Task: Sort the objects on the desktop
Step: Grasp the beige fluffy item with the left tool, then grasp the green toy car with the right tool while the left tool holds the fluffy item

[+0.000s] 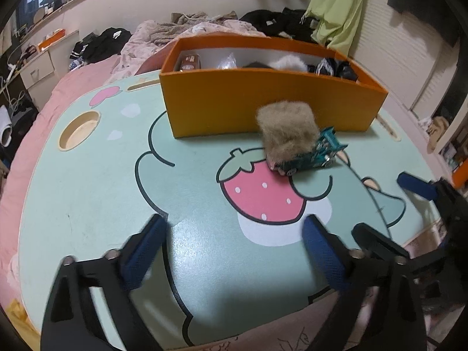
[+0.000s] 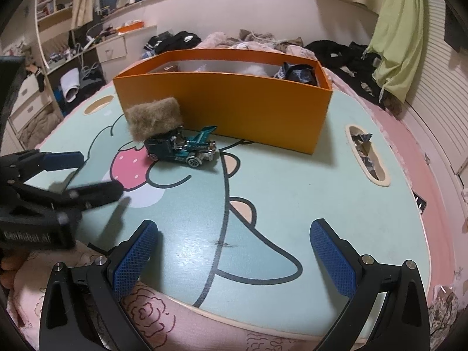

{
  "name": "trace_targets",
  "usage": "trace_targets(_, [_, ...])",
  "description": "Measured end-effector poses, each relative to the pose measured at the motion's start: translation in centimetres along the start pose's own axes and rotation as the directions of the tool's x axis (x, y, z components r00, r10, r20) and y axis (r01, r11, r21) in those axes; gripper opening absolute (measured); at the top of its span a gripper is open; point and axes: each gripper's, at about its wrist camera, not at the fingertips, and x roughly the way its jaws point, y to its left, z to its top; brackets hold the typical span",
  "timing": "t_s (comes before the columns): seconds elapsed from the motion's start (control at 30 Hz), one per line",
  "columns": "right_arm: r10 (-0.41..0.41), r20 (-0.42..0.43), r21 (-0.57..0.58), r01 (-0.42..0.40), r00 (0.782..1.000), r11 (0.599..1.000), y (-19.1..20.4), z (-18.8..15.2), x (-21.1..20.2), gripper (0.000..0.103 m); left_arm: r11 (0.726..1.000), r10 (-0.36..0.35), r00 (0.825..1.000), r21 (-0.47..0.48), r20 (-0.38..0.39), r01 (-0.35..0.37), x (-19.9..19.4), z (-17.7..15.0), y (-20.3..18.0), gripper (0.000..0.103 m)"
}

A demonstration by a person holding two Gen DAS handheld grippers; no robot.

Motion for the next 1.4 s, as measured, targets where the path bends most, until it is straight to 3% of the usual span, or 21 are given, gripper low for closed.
trace_targets(0.1, [0.0, 0.001, 0.0, 0.0, 1.0, 1.0, 0.0, 0.0, 0.0, 0.103, 0.998, -0.062, 0.998, -0.019, 0.012, 0.062, -0.3, 0.9, 0.2, 0.077])
trace_targets(0.27, [0.0, 0.001, 0.0, 0.0, 1.0, 1.0, 0.0, 0.0, 0.0, 0.103, 0.992, -0.12, 0.99, -0.019, 0.073, 0.122, -0.6, 4.1, -0.5, 0.077])
trace_targets(0.37, [0.0, 0.001, 0.0, 0.0, 1.0, 1.0, 0.0, 0.0, 0.0, 0.103, 0.993, -0.121, 0.991, 0.009, 0.054, 0.12, 0.9, 5.7, -2.0, 0.074])
trace_targets(0.43, [0.0, 0.001, 0.0, 0.0, 1.0, 1.0, 0.1, 0.0, 0.0, 0.103, 0.994, -0.11, 0.994, 0.016, 0.027, 0.11, 2.1, 6.1, -2.5, 0.05])
trace_targets(0.5, [0.001, 0.002, 0.001, -0.001, 1.0, 1.0, 0.0, -0.1, 0.0, 0.103, 0.987, -0.158, 0.986, -0.017, 0.048, 0.159, 1.8, 6.0, -2.2, 0.036])
trace_targets(0.73, [0.013, -0.008, -0.005, -0.013, 1.0, 1.0, 0.1, 0.4, 0.1, 0.103, 0.979, -0.179, 0.957, -0.06, 0.228, 0.197, -3.8, 3.0, 0.9, 0.036])
trace_targets(0.9, [0.068, -0.048, 0.007, -0.067, 0.997, 0.998, 1.1, 3.1, 0.8, 0.103, 0.978, -0.143, 0.958, -0.114, 0.25, 0.176, -5.0, 1.3, 3.1, 0.036])
trace_targets(1.1, [0.053, -0.088, -0.05, -0.058, 0.995, 0.997, 4.4, 6.7, 2.8, 0.103, 0.975, -0.145, 0.952, -0.122, 0.269, 0.183, -5.5, 1.3, 3.6, 0.036])
trace_targets(1.23, [0.038, -0.112, -0.007, -0.039, 0.993, 0.999, 4.4, 8.2, 4.3, 0.103, 0.975, -0.155, 0.952, -0.113, 0.264, 0.19, -5.3, 1.3, 3.2, 0.036])
trace_targets(1.27, [0.045, -0.132, 0.024, -0.042, 0.99, 0.999, 4.0, 8.4, 4.9, 0.099, 0.975, -0.156, 0.952, -0.111, 0.263, 0.191, -5.3, 1.3, 3.2, 0.036])
trace_targets(1.33, [0.06, -0.169, 0.036, -0.054, 0.984, 0.998, 3.8, 8.2, 5.7, 0.075, 0.975, -0.158, 0.951, -0.11, 0.264, 0.193, -5.4, 1.3, 3.3, 0.036])
trace_targets(1.4, [0.045, -0.136, -0.018, -0.047, 0.99, 0.999, 4.4, 7.8, 5.3, 0.073, 0.975, -0.158, 0.951, -0.112, 0.266, 0.194, -5.4, 1.3, 3.2, 0.036])
